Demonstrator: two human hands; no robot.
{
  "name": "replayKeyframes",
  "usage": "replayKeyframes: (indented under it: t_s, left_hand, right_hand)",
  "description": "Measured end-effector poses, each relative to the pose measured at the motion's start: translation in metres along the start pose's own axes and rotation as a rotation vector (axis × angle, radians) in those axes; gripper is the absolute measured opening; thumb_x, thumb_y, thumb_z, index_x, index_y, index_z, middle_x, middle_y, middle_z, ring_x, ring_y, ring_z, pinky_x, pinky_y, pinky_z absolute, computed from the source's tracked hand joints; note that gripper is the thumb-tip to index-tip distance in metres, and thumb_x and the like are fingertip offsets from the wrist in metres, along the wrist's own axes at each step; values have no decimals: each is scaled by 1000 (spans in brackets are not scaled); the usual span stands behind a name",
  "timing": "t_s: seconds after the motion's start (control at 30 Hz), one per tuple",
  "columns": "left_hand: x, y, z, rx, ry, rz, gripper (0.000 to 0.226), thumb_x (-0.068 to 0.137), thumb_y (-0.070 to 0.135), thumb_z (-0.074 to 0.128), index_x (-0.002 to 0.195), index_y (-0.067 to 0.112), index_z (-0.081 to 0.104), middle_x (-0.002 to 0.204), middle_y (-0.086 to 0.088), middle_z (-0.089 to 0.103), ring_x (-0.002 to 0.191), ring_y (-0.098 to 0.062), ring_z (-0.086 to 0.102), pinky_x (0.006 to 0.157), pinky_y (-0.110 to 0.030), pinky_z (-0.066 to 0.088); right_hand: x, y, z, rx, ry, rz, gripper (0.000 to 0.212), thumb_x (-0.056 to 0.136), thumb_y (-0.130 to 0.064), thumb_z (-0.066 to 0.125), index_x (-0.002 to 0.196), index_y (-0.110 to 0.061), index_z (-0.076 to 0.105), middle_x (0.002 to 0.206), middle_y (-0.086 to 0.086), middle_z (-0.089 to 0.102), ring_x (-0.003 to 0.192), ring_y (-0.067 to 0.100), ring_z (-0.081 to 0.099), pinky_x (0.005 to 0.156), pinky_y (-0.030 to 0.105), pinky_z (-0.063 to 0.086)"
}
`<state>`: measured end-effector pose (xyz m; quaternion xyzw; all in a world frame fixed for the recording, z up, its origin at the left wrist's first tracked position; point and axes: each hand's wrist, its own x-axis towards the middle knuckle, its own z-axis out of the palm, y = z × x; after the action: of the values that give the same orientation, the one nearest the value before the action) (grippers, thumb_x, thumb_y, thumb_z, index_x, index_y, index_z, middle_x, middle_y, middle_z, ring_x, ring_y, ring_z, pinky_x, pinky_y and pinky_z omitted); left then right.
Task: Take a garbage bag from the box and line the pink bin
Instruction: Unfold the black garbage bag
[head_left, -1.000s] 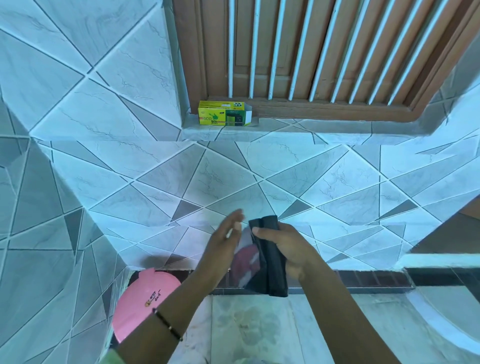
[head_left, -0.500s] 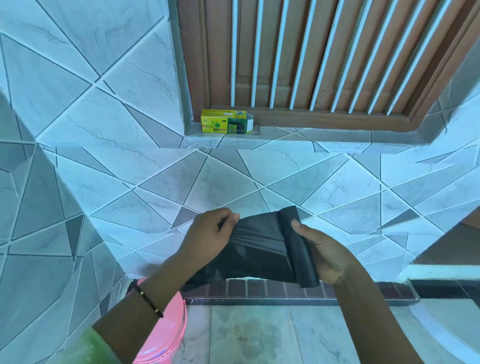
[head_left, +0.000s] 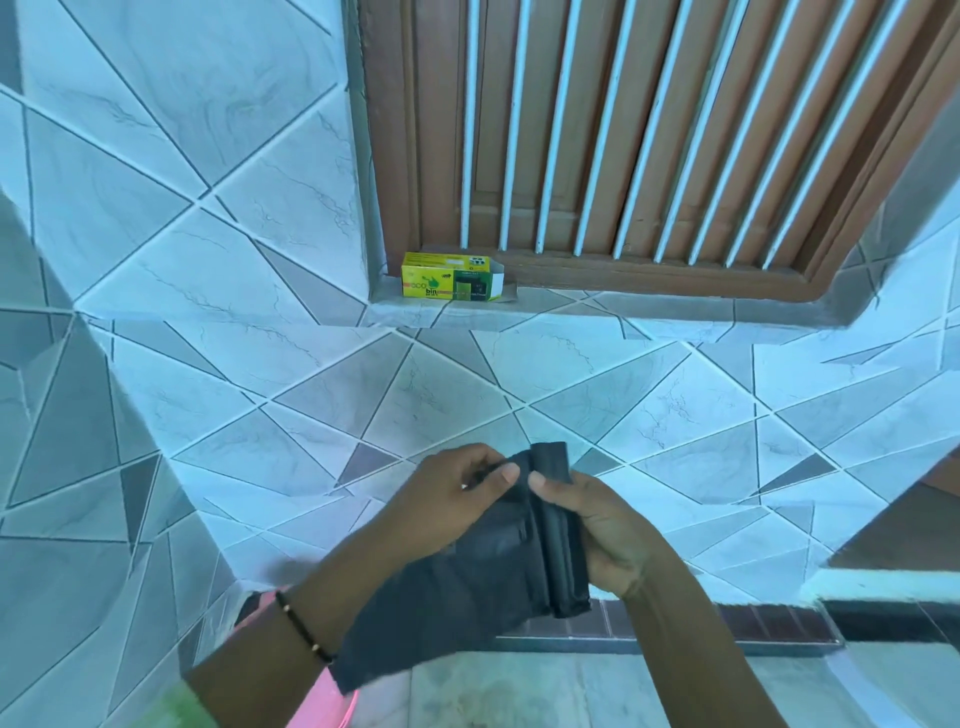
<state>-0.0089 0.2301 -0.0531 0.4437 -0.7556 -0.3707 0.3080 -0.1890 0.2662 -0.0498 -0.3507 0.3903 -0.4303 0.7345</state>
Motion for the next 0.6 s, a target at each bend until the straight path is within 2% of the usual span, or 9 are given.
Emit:
replayKeyframes:
  t_s: [0.07, 0.13, 0.2, 0.27, 0.33, 0.43, 0.53, 0.6]
  left_hand:
    - [5, -1, 5, 49, 58, 33, 25, 90, 40, 54, 79, 20, 63, 65, 10, 61, 60, 1, 52, 60, -17, 40]
    - [8, -3, 3, 81, 100, 46, 26, 90, 35, 54, 73, 17, 61, 60, 8, 57, 56, -1, 48, 55, -16, 35]
    - [8, -4, -4, 120, 110, 67, 26, 90, 35, 55, 72, 18, 62, 62, 7, 59, 57, -3, 51, 54, -14, 35]
    - [8, -4, -12, 179, 103, 98, 24, 90, 37, 55, 72, 21, 62, 64, 7, 62, 61, -5, 55, 55, -13, 36]
    - [9, -5, -19, 230, 80, 129, 25, 89, 42, 53, 75, 24, 62, 66, 7, 64, 64, -7, 58, 59, -20, 41]
    - [12, -7, -32, 373, 71, 187, 28, 87, 48, 45, 80, 25, 61, 67, 10, 62, 65, -9, 58, 64, -28, 45]
    - [15, -10, -48, 494, 118, 238, 29, 89, 48, 40, 82, 26, 58, 70, 13, 60, 67, -10, 56, 64, -30, 46]
    - [17, -13, -55, 515, 159, 218, 28, 89, 47, 40, 81, 26, 58, 70, 12, 62, 63, -8, 54, 64, -29, 47]
  right_hand:
    - [3, 0, 0, -2, 9, 3, 71, 64, -25, 83, 120, 9, 54, 118, 33, 56, 101, 37, 59, 89, 43, 52]
    - [2, 0, -4, -1, 6, -6, 70, 67, -25, 81, 122, 8, 53, 126, 34, 53, 107, 38, 56, 98, 47, 47]
    - [1, 0, -11, 27, -7, -31, 73, 66, -25, 81, 125, 7, 52, 131, 33, 50, 111, 38, 55, 102, 49, 44]
    - [-2, -1, -16, 49, -20, -52, 79, 61, -29, 85, 124, 6, 54, 125, 28, 58, 107, 36, 60, 93, 44, 51]
    - [-5, -2, -20, 52, -16, -53, 79, 57, -32, 87, 120, 5, 58, 116, 23, 65, 100, 33, 65, 86, 40, 54]
    - [-7, -8, -22, 33, 4, -39, 80, 59, -31, 85, 124, 3, 55, 125, 24, 60, 113, 36, 58, 95, 44, 49]
    - [-9, -18, -26, 41, 15, -74, 81, 56, -23, 86, 125, 2, 54, 116, 20, 65, 98, 29, 66, 79, 36, 56]
    - [-10, -24, -27, 20, 27, -101, 65, 65, -14, 77, 124, 3, 55, 107, 17, 69, 89, 26, 68, 73, 33, 57]
